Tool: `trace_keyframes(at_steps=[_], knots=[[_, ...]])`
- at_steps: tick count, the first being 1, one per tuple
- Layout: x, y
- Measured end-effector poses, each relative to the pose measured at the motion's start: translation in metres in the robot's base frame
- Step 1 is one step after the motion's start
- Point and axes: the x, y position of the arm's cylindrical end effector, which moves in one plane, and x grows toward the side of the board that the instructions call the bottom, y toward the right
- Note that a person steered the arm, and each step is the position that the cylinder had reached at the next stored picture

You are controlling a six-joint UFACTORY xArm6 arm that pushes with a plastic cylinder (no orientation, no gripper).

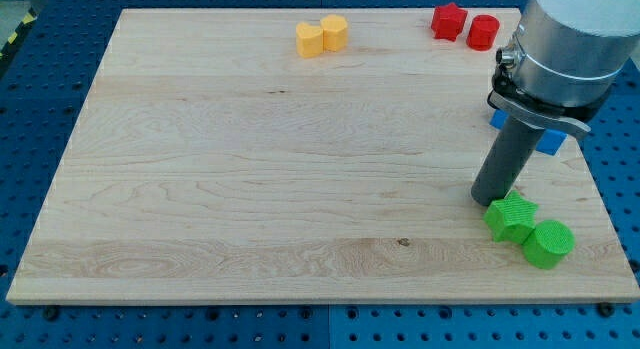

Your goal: Place your hand at bottom right corner of the board

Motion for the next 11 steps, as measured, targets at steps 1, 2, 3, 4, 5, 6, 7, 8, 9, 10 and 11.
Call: trace_keyframes(at_steps=[1, 2, 3, 4, 5, 6, 7, 8, 9, 10, 11], knots=[[-0.001, 0.0], [-0.009, 0.0], [-0.011, 0.0], [-0.011, 0.011], [-0.011, 0.027], [-0.011, 0.046], [-0.004, 0.088], [0.015, 0.122], [0.044, 0.131], [0.072, 0.127], [0.08, 0.099]])
